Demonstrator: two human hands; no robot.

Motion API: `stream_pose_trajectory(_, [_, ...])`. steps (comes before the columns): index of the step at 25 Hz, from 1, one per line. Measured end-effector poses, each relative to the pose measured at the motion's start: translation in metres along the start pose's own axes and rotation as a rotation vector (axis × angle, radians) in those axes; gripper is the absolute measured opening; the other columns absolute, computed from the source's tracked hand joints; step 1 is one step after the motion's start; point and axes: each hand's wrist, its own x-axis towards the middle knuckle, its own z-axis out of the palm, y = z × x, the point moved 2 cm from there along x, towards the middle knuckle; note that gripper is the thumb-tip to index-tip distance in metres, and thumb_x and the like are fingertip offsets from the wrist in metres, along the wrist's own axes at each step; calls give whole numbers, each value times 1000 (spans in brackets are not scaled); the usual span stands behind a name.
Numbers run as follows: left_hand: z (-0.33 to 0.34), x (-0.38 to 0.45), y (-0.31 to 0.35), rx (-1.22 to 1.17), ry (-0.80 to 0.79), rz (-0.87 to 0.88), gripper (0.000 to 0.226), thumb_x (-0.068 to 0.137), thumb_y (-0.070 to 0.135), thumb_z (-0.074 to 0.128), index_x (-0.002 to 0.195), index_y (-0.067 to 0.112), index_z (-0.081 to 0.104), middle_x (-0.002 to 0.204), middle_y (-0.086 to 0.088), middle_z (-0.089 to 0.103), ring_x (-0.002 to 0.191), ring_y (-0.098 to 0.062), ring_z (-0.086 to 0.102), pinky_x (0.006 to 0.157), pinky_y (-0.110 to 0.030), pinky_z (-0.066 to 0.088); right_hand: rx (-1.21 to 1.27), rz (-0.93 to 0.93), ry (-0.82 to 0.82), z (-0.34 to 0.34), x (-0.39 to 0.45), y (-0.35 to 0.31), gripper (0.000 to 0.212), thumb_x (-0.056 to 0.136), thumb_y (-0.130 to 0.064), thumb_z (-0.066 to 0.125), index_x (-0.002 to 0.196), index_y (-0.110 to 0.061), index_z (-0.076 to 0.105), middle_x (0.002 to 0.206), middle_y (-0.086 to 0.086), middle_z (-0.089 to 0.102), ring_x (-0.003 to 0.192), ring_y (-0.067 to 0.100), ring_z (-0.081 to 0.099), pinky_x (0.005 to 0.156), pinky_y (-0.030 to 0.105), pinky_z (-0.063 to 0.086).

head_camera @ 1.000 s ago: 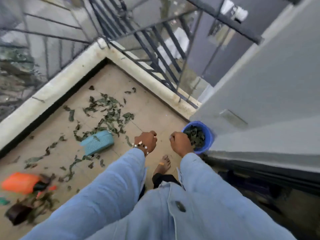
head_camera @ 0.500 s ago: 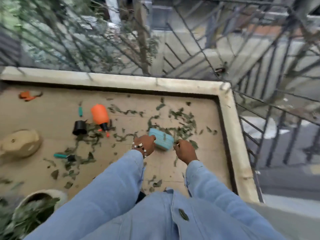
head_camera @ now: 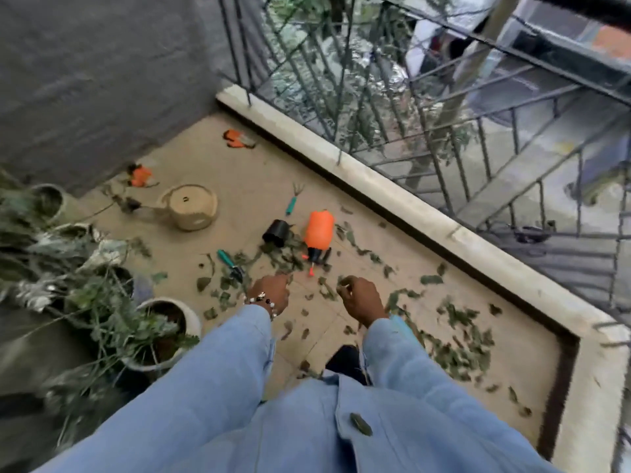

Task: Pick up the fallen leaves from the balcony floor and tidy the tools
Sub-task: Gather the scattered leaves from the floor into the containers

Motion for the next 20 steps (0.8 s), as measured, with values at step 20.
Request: stream_pose_trajectory(20, [-215,275,-98,-130,149,-260,38,96,23,45,134,18,48,133,-9,54,123,-31,49,101,-38,40,-214,-213,-191,-70,381,-199,30,93,-29,52,111,-10,66,116,16,65,109,36,57,88,37,47])
